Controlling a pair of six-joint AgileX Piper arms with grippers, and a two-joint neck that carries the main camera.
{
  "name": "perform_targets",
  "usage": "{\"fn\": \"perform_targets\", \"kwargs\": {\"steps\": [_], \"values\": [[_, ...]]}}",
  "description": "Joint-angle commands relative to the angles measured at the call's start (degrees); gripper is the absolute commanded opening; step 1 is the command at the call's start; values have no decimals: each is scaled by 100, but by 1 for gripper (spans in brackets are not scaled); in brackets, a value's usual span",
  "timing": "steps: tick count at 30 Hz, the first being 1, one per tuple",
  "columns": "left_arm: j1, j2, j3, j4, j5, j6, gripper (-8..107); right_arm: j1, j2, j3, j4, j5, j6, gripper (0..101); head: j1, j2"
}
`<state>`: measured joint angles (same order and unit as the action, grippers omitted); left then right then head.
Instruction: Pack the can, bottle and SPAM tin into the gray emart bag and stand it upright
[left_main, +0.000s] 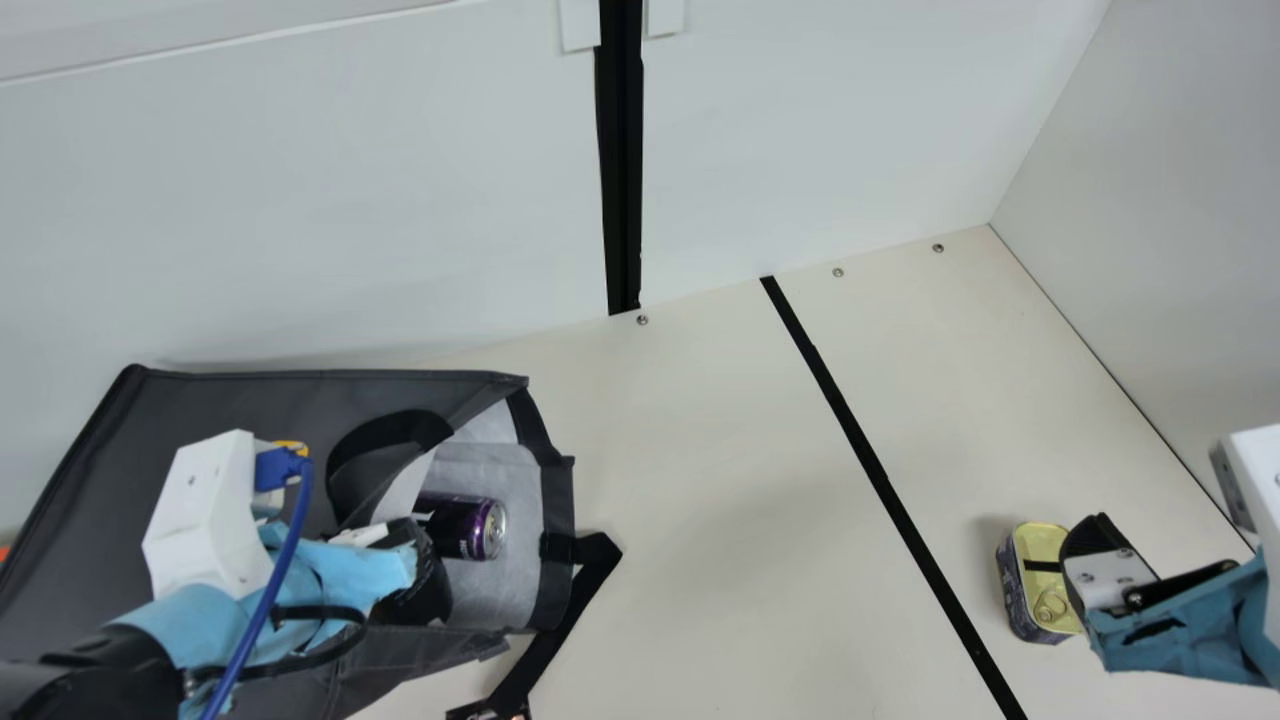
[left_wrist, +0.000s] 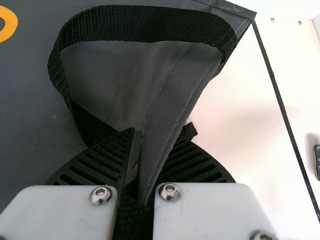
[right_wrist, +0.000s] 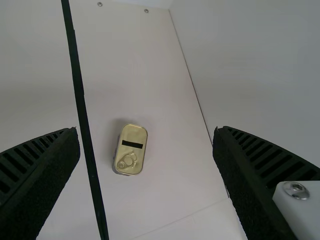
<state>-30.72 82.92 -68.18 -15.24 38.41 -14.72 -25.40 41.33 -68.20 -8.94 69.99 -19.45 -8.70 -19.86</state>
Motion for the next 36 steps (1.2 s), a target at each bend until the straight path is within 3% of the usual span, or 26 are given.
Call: {"fn": "perform_targets", "kwargs": {"steps": [1, 19, 36], "values": [[0, 0, 0, 0, 0, 0, -8, -237, -4, -7, 193, -9, -53, 95, -130, -14], [0, 0, 0, 0, 0, 0, -8, -503, 37, -46, 385, -9, 348, 95, -130, -14], [0, 0, 0, 0, 0, 0, -8, -627, 9, 455, 315, -9, 673, 95, -130, -14]]}}
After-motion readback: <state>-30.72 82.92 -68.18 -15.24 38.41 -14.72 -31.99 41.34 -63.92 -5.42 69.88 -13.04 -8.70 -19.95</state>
